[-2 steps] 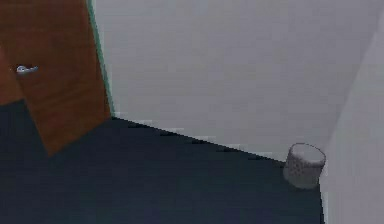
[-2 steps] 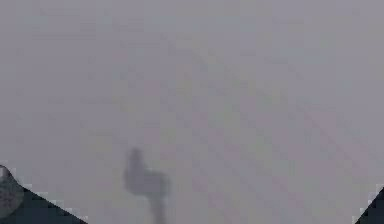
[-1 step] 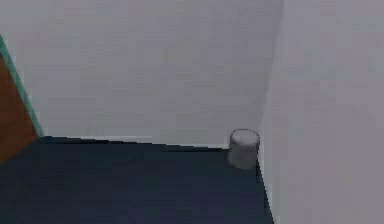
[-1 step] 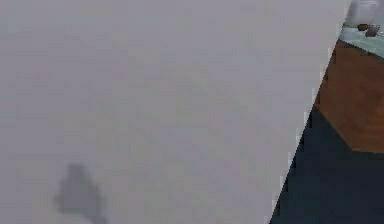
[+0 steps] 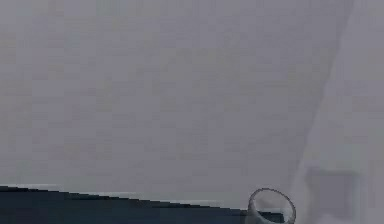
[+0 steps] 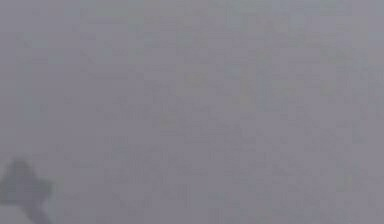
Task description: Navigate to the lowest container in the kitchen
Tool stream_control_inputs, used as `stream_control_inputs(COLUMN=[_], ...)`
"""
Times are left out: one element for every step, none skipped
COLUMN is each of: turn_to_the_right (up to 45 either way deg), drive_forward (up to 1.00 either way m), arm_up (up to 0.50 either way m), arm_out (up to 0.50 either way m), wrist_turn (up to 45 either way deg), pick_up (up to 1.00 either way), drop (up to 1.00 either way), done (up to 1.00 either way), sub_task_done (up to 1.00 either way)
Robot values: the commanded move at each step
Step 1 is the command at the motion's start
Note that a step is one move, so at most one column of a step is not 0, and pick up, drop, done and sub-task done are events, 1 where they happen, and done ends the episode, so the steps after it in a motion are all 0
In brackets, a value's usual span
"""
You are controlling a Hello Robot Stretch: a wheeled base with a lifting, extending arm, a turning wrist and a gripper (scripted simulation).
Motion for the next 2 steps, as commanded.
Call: stream_control_inputs(turn_to_the_right=[27.0, 0.0], drive_forward=[0.00, 0.00], arm_up=[0.00, 0.00], arm_out=[0.00, 0.00], wrist_turn=[0.0, 0.0], pick_up=[0.00, 0.00], drop=[0.00, 0.00], done=[0.00, 1.00], sub_task_done=[0.00, 0.00])
